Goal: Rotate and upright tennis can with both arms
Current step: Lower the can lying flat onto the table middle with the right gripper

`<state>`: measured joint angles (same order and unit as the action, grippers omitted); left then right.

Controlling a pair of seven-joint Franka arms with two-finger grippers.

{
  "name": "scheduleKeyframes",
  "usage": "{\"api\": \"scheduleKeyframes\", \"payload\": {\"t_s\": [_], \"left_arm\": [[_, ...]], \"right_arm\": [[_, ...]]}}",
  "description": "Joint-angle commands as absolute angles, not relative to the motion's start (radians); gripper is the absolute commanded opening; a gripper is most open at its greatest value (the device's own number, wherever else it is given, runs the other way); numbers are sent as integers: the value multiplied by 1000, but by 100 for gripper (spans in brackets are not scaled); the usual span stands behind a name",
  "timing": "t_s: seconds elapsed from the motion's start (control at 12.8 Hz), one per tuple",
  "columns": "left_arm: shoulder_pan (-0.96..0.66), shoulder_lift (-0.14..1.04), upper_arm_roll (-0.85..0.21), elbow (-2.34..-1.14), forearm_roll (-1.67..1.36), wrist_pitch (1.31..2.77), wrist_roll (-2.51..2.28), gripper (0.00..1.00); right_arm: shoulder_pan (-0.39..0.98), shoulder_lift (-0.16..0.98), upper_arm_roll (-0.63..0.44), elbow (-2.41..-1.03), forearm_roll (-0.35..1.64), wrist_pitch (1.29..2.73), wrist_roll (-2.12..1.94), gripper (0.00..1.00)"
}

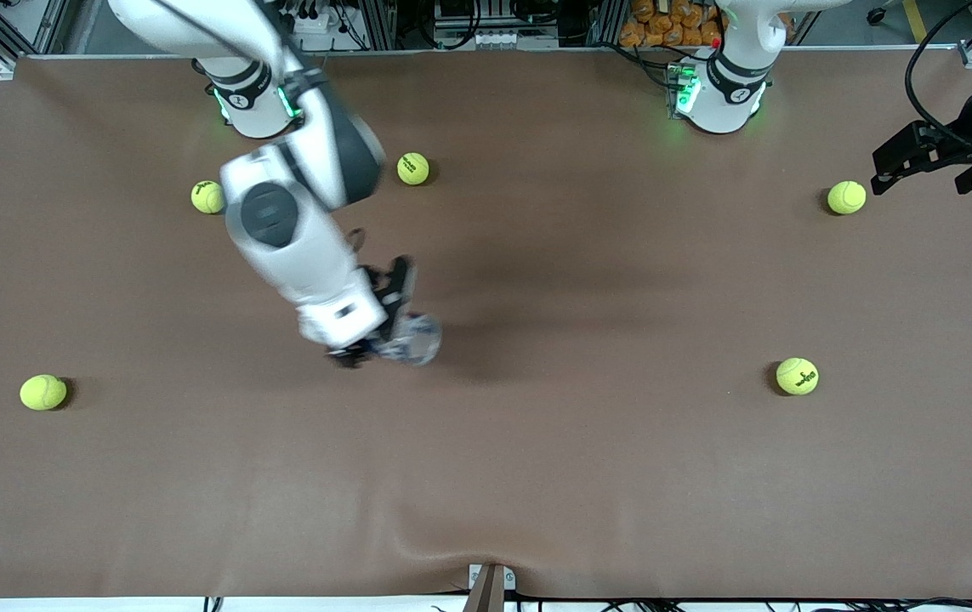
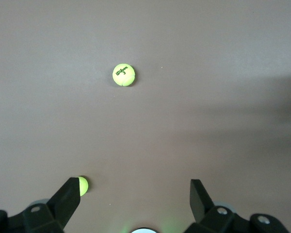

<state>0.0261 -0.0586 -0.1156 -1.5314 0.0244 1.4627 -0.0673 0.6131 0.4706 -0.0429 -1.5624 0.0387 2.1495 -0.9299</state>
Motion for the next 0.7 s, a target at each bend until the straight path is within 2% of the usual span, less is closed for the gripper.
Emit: {"api": "scheduleKeyframes", "payload": {"t_s": [0.0, 0.23, 0.47, 0.62], "left_arm": [[31, -57, -117, -1523, 6, 1450, -51, 100], [32, -57, -117, -1526, 8, 1450, -51, 100], [31, -57, -117, -1526, 8, 1450, -51, 100], [31, -57, -117, -1526, 8, 1450, -51, 100]], "right_arm": [[734, 570, -66, -1548, -91, 2247, -905, 86], [817, 664, -64, -1533, -250, 2309, -668, 86], [857, 753, -67, -1509, -323, 2394, -537, 86], [873, 799, -66, -1471, -389, 2398, -471, 87]]}}
